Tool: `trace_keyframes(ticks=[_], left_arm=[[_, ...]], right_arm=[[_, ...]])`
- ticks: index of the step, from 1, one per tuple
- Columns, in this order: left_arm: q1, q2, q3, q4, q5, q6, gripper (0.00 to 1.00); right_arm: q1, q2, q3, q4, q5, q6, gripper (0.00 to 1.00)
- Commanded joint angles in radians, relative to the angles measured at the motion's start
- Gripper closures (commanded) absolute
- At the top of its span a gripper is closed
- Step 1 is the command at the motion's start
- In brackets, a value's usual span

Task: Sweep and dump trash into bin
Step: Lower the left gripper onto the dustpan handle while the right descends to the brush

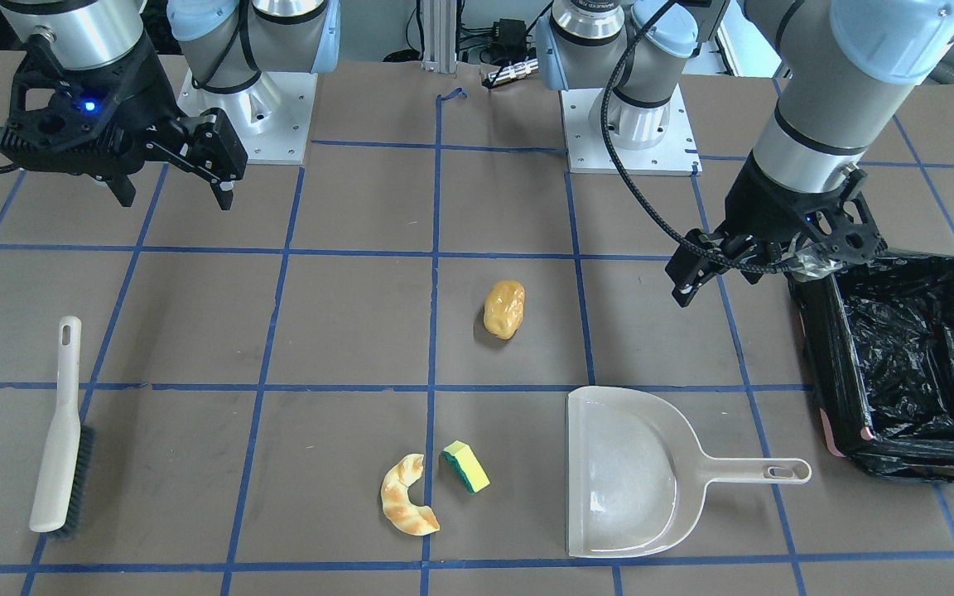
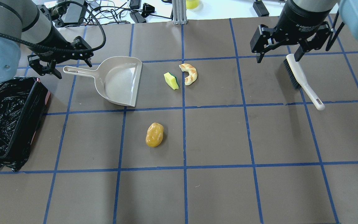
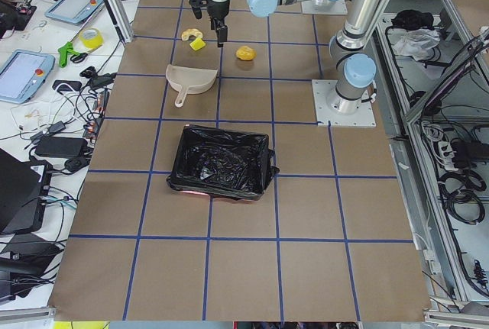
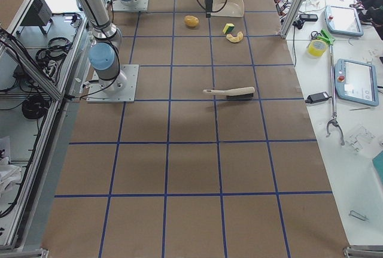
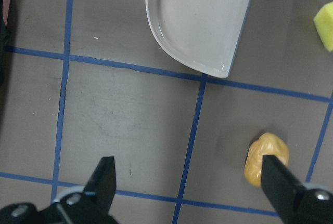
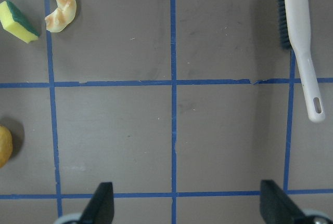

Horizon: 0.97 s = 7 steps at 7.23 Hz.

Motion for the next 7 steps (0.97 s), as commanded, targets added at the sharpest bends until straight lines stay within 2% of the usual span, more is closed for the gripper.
trace_keyframes(ticks=[1, 2, 3, 4, 6, 7], left_arm=[[0.006, -0.039, -0.005, 0.127, 0.001, -0.220, 0.00], [0.011, -0.073, -0.012, 0.133, 0.005, -0.348, 0.00], [0.022, -0.100, 0.003, 0.140, 0.063, -0.442, 0.00], [0.023, -0.125, 0.009, 0.207, 0.082, -0.556, 0.00], [0.028, -0.185, 0.012, 0.247, 0.116, -0.613, 0.00], [0.031, -0.223, 0.023, 0.307, 0.145, -0.617, 0.00]], right_arm=[[-0.123, 0.013, 0.031, -0.001, 0.001, -0.176, 0.00], [-0.201, 0.012, 0.073, -0.006, 0.007, -0.242, 0.00], [-0.240, 0.018, 0.126, -0.073, -0.006, -0.360, 0.00], [-0.272, 0.050, 0.194, -0.178, -0.041, -0.407, 0.00], [-0.300, 0.120, 0.287, -0.312, -0.063, -0.470, 0.00], [-0.304, 0.157, 0.301, -0.352, -0.135, -0.482, 0.00]])
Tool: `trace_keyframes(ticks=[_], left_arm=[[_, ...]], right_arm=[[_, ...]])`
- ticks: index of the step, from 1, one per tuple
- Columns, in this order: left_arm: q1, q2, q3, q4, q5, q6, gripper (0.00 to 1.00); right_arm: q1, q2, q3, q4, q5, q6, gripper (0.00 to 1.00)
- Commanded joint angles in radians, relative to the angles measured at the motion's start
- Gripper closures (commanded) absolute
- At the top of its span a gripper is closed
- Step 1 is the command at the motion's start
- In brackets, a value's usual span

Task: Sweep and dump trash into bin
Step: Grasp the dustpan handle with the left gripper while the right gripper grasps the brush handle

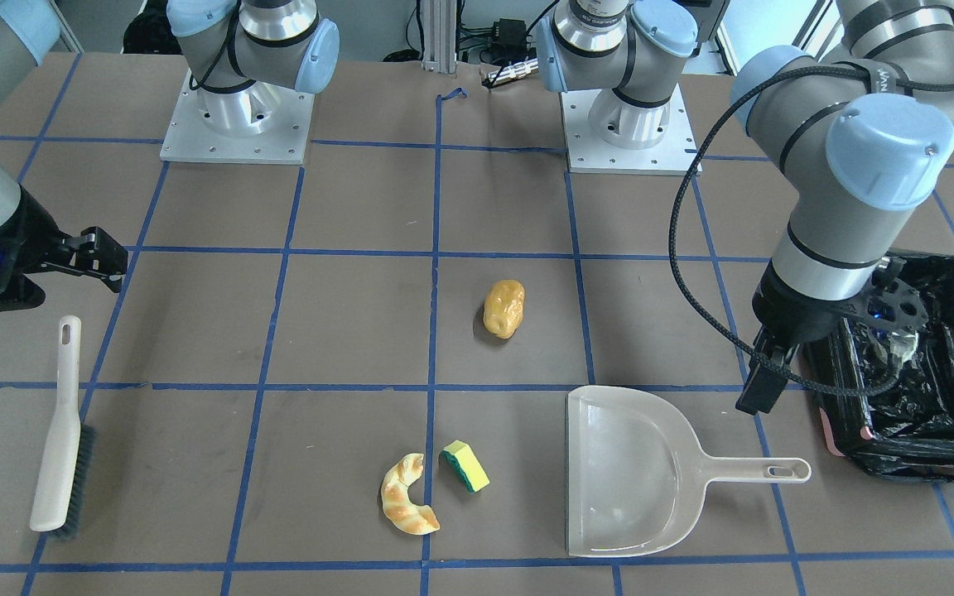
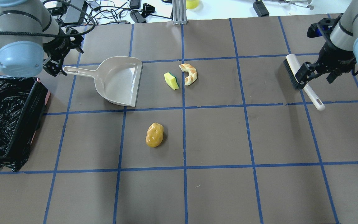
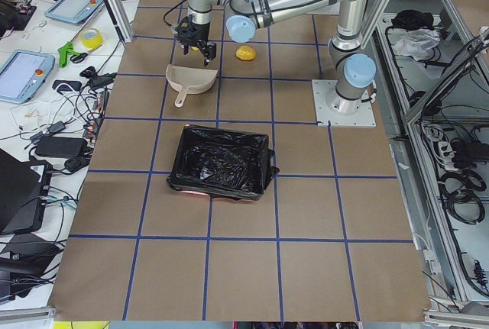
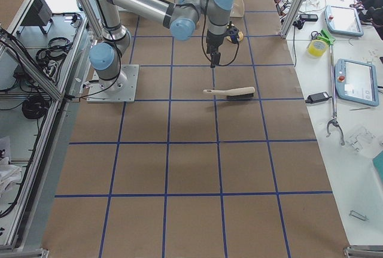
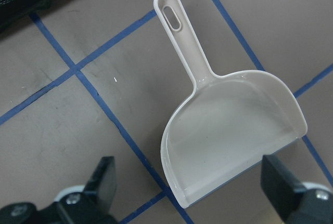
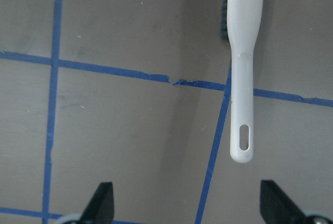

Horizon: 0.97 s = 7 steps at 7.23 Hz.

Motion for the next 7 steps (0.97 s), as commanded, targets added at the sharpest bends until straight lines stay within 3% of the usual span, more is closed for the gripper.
trace_keyframes(ticks=[1, 4, 7], left_arm=[[0.004, -0.086, 0.029, 0.060, 0.035, -0.054, 0.00], [0.012, -0.205, 0.101, 0.104, 0.035, -0.102, 0.00], [0.039, -0.281, 0.106, 0.179, 0.033, -0.136, 0.00]], right_arm=[[-0.032, 0.080, 0.050, -0.095, -0.084, -0.050, 0.00], [-0.075, 0.140, 0.126, -0.258, -0.069, -0.188, 0.00], [-0.078, 0.174, 0.124, -0.289, -0.069, -0.177, 0.07]])
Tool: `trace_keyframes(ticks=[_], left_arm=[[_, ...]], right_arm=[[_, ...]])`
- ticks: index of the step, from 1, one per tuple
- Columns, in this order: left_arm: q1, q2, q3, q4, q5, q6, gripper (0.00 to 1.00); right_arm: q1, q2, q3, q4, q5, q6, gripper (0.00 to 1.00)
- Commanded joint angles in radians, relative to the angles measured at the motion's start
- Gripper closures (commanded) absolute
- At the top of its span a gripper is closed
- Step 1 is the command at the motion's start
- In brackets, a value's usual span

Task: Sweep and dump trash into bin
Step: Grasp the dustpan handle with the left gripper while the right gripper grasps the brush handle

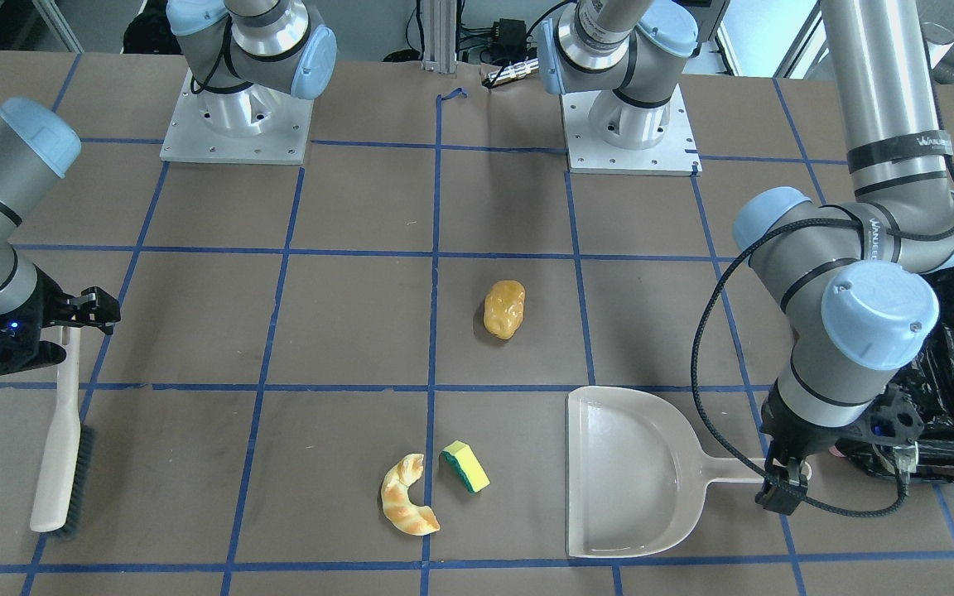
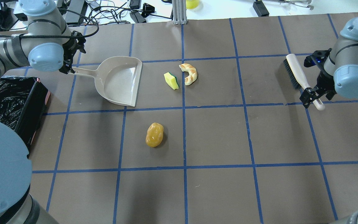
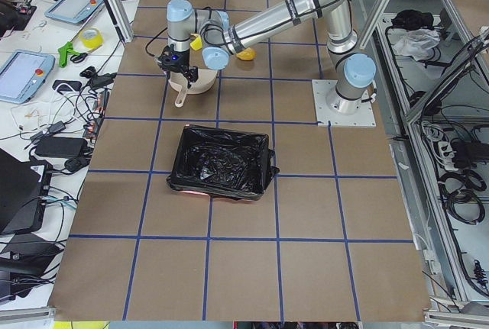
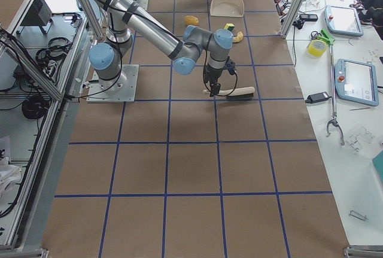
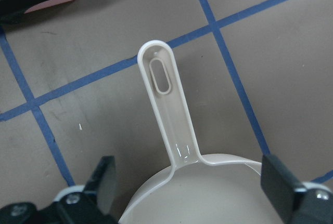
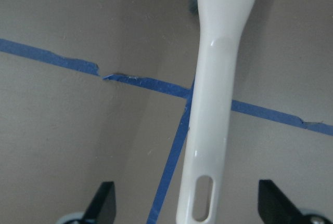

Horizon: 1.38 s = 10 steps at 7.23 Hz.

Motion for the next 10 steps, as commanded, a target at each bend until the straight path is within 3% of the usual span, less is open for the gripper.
trace_keyframes(ticks=[1, 4, 5, 7, 8, 9, 10], left_arm=[[0.012, -0.045, 0.002, 0.066, 0.002, -0.018, 0.00], [0.012, -0.066, -0.007, 0.066, 0.002, -0.029, 0.00], [0.012, -0.066, -0.012, 0.065, 0.004, -0.061, 0.00], [0.012, -0.066, -0.009, 0.065, 0.006, -0.073, 0.00], [0.012, -0.066, -0.010, 0.065, 0.006, -0.104, 0.08], [0.013, -0.066, -0.012, 0.065, 0.006, -0.130, 0.24], [0.013, -0.066, -0.013, 0.065, 0.007, -0.130, 0.24]], right_arm=[[-0.007, 0.026, 0.001, -0.024, 0.001, 0.024, 0.08], [-0.017, 0.044, -0.005, -0.024, 0.001, 0.029, 0.14], [-0.017, 0.044, -0.011, -0.023, 0.001, 0.036, 0.23], [-0.017, 0.043, -0.013, -0.021, 0.002, 0.070, 0.62], [-0.018, 0.043, -0.013, -0.018, 0.005, 0.094, 0.73], [-0.018, 0.041, -0.013, -0.020, 0.042, 0.102, 0.77], [-0.021, 0.040, -0.013, -0.018, 0.044, 0.104, 0.82]])
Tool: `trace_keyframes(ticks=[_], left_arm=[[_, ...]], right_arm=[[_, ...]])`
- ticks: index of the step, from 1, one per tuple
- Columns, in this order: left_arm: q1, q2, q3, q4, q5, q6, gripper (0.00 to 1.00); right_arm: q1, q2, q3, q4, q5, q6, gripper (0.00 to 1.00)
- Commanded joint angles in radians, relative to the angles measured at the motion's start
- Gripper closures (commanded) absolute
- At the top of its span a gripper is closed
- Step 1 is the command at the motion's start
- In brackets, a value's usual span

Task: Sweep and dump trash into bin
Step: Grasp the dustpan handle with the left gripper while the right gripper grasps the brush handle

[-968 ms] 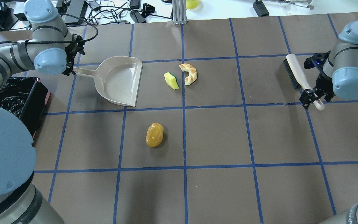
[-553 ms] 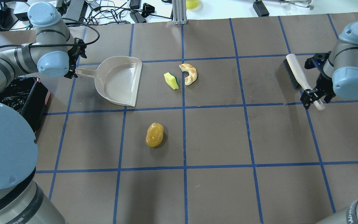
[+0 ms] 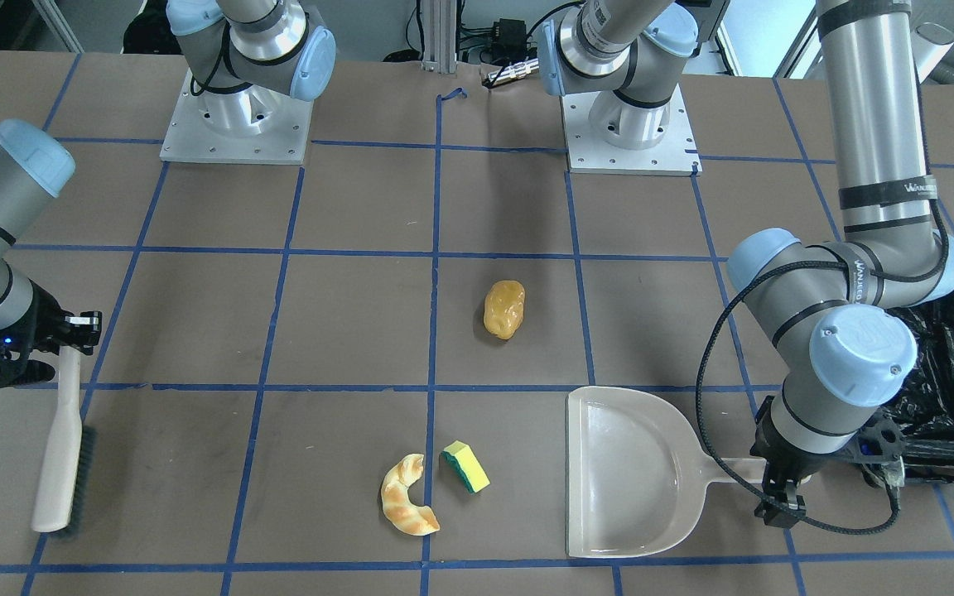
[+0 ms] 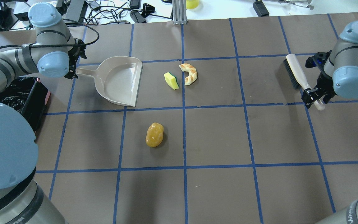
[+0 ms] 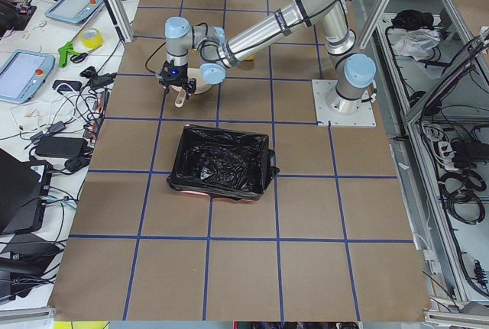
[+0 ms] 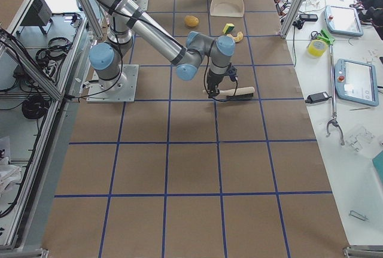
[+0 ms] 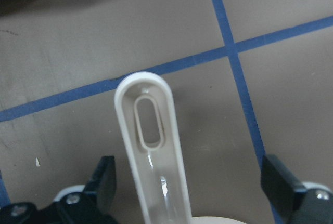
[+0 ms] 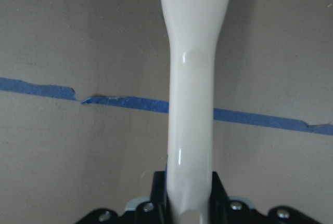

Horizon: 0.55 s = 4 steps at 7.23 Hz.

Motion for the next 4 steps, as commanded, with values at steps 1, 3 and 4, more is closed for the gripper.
trace_keyframes(ticks=[1, 3, 4], left_arm=[[0.001, 0.000, 0.000, 0.000, 0.001, -0.015, 0.26], [0.002, 0.000, 0.000, 0.000, 0.001, -0.016, 0.55], [0.002, 0.000, -0.002, 0.000, 0.001, -0.018, 0.87]], right_arm=[[-0.004, -0.009, -0.002, 0.001, 0.014, 0.008, 0.87], [-0.004, -0.017, -0.015, 0.013, 0.042, 0.038, 0.89], [0.008, -0.022, -0.035, 0.024, 0.022, 0.073, 0.89]])
